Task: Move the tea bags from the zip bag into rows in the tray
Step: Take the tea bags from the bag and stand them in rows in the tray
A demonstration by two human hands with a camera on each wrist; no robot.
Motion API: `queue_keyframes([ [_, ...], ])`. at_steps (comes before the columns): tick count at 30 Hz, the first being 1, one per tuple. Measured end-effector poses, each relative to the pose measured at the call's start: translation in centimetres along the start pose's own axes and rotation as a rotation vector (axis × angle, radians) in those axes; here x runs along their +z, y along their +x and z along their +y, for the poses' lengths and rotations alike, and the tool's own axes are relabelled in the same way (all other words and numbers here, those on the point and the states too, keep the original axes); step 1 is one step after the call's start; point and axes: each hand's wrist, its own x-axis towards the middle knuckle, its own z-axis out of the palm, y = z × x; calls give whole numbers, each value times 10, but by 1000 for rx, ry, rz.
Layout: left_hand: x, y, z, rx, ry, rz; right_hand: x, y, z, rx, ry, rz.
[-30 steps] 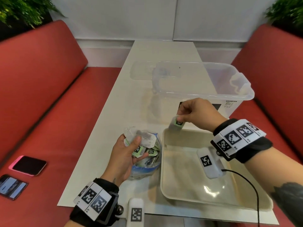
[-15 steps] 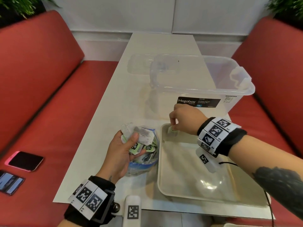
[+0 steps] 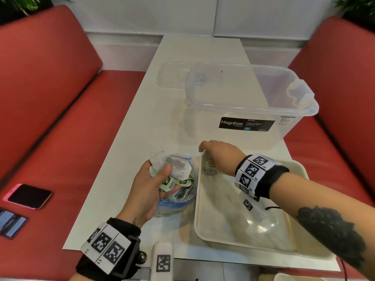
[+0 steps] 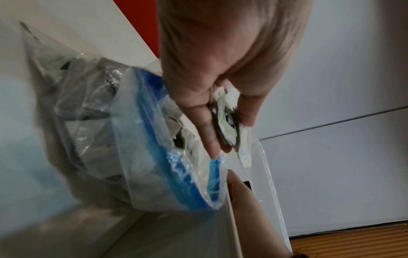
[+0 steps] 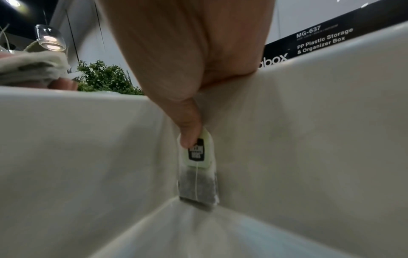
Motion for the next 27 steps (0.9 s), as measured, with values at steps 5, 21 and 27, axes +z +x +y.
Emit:
queue_keyframes([
  [5, 0, 2, -1, -8, -8, 13, 2, 1, 0, -1, -24, 1],
  [21, -2, 3, 0, 8, -3, -21, 1, 1, 4, 15, 4, -16],
  [27, -1, 2, 1, 15, 9, -22, -3, 0, 10, 44, 31, -6],
])
